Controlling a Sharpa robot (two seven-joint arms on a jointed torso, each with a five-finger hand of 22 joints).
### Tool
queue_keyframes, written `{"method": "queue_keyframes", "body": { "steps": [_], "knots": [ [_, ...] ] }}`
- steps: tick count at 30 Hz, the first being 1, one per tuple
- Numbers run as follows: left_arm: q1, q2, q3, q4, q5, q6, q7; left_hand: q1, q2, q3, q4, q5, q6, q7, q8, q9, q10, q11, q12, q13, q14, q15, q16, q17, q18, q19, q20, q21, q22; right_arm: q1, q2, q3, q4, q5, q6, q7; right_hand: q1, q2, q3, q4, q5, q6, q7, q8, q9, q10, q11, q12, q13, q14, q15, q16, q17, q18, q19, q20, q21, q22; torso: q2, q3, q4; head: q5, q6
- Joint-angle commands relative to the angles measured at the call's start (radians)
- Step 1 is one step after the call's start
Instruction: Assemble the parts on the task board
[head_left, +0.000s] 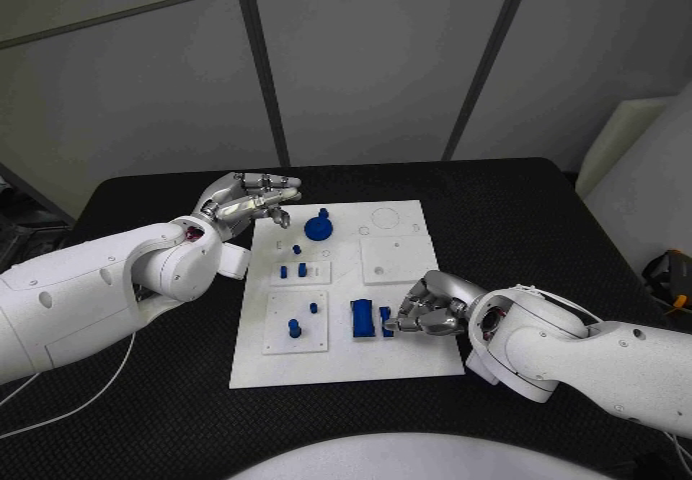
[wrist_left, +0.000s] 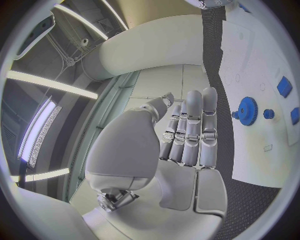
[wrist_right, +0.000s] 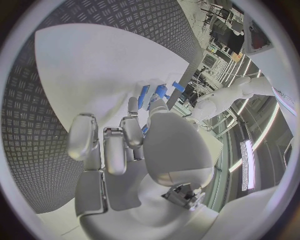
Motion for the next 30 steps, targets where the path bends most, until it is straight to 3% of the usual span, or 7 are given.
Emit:
{"method": "queue_keyframes", "body": {
  "steps": [1,4,7,14,18,22,30],
  "knots": [
    [-0.001,-0.001,0.001,-0.001,0.020,0.007,-0.001,-0.001,0.011,-0.008,0.004,0.000,-0.005,0.001,0.005,0.000,-0.009,0.000,0.007,0.001,-0.010,0.002,0.003,-0.003,-0.017,-0.004,0.003,-0.008,-0.002,0.004,-0.017,0.001,0.000,0.163,-0.072,0.210,0.039,-0.003,-0.007,-0.003,0.047,-0.063,0.026,-0.043,-0.019,-0.112,0.021,-0.203,-0.147,0.022,0.020,-0.108,-0.059,0.045,-0.114,0.013,-0.149,-0.171,-0.006,-0.0024,-0.0065,-0.004,0.003],
    [-0.007,-0.003,0.001,-0.005,0.052,0.003,-0.002,-0.003,0.009,-0.012,0.005,0.000,-0.006,0.001,0.008,0.000,-0.011,0.001,0.013,0.001,-0.030,0.003,-0.012,-0.014,-0.017,-0.014,0.004,-0.018,-0.008,0.018,-0.019,0.003,-0.036,0.340,-0.083,0.347,0.100,0.007,-0.005,-0.008,0.076,-0.103,0.052,-0.089,-0.044,-0.252,0.047,-0.470,-0.358,-0.066,0.044,-0.344,-0.342,0.100,-0.298,0.036,-0.420,-0.455,-0.015,-0.0055,-0.0160,-0.004,0.020],
    [-0.014,0.000,0.001,-0.014,0.086,0.000,0.003,-0.003,0.008,-0.015,0.005,0.000,-0.008,0.003,0.013,0.000,-0.013,0.003,0.021,0.001,-0.075,0.007,-0.058,-0.041,-0.018,-0.048,0.007,-0.049,-0.024,0.044,-0.003,0.004,-0.112,0.542,-0.077,0.504,0.168,0.026,0.013,-0.010,0.082,-0.114,0.075,-0.121,-0.067,-0.316,0.069,-0.606,-0.483,-0.182,0.065,-0.688,-0.671,0.105,-0.348,0.058,-0.546,-0.544,-0.030,-0.0108,-0.0257,-0.002,0.027],
    [-0.026,0.033,0.001,-0.078,0.135,-0.016,0.034,-0.023,0.008,-0.025,0.026,0.000,0.004,0.002,0.033,0.000,-0.010,0.018,0.015,-0.010,-0.247,0.055,-0.338,-0.179,-0.034,-0.244,0.048,-0.234,-0.141,0.095,0.103,0.005,-0.371,0.847,-0.014,0.761,0.275,0.031,0.056,-0.002,0.037,-0.108,0.108,-0.187,-0.131,-0.328,0.124,-0.893,-0.814,-0.379,0.140,-1.078,-0.869,0.087,-0.490,0.132,-0.812,-0.715,-0.066,-0.0241,-0.0354,-0.002,0.084],
    [-0.029,0.072,0.001,-0.141,0.147,-0.037,0.061,-0.019,0.007,-0.035,0.034,0.002,-0.003,-0.003,0.026,-0.001,0.001,0.028,-0.043,-0.013,-0.269,0.088,-0.536,-0.256,-0.029,-0.338,0.095,-0.362,-0.251,0.107,0.180,0.006,-0.521,0.891,0.015,0.832,0.291,0.031,0.068,-0.008,0.012,-0.086,0.112,-0.236,-0.184,-0.274,0.149,-0.980,-0.992,-0.371,0.168,-1.251,-1.002,0.107,-0.494,0.179,-0.945,-0.816,-0.077,-0.0268,-0.0314,-0.013,0.136],
    [-0.033,0.120,0.001,-0.217,0.181,-0.081,0.102,-0.020,0.011,-0.053,0.048,0.001,-0.009,-0.008,0.008,-0.001,0.030,0.034,-0.105,-0.012,-0.270,0.108,-0.666,-0.299,-0.008,-0.385,0.129,-0.443,-0.340,0.112,0.268,0.007,-0.678,0.916,0.039,0.884,0.292,0.035,0.077,-0.013,0.005,-0.065,0.114,-0.243,-0.214,-0.261,0.146,-1.016,-1.078,-0.362,0.182,-1.325,-1.066,0.106,-0.474,0.187,-1.003,-0.865,-0.084,-0.0269,-0.0272,-0.013,0.189],
    [-0.043,0.192,0.002,-0.324,0.243,-0.161,0.170,-0.014,0.021,-0.108,0.057,0.001,-0.031,-0.040,-0.040,-0.003,0.003,0.062,-0.208,-0.013,-0.278,0.133,-0.822,-0.311,-0.017,-0.420,0.153,-0.517,-0.452,0.114,0.369,0.007,-0.840,0.937,0.080,0.935,0.275,0.034,0.076,-0.031,-0.013,-0.075,0.123,-0.244,-0.259,-0.265,0.152,-1.055,-1.159,-0.356,0.195,-1.397,-1.136,0.106,-0.458,0.200,-1.075,-0.926,-0.091,-0.0228,-0.0242,0.024,0.210]
  ]
}}
